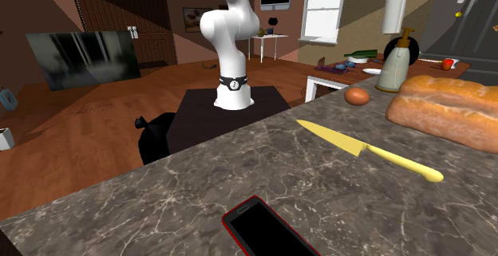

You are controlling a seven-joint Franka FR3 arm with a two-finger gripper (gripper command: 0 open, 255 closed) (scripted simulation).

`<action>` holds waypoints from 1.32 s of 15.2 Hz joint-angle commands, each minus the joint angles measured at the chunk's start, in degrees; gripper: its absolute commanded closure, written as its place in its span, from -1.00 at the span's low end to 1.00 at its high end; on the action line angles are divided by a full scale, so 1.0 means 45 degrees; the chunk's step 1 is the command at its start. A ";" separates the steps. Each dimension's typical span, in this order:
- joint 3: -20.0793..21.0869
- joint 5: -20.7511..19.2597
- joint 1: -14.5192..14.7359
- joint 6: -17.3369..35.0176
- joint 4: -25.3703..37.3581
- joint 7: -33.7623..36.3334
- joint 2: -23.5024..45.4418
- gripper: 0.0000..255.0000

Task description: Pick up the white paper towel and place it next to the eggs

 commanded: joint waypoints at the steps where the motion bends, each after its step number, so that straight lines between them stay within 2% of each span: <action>1: -0.0044 0.0145 -0.0068 0.0381 -0.0554 -0.0128 -0.0217 1.00; 20: -0.0159 0.0675 -0.0193 0.3728 -0.4523 -0.0784 -0.0947 1.00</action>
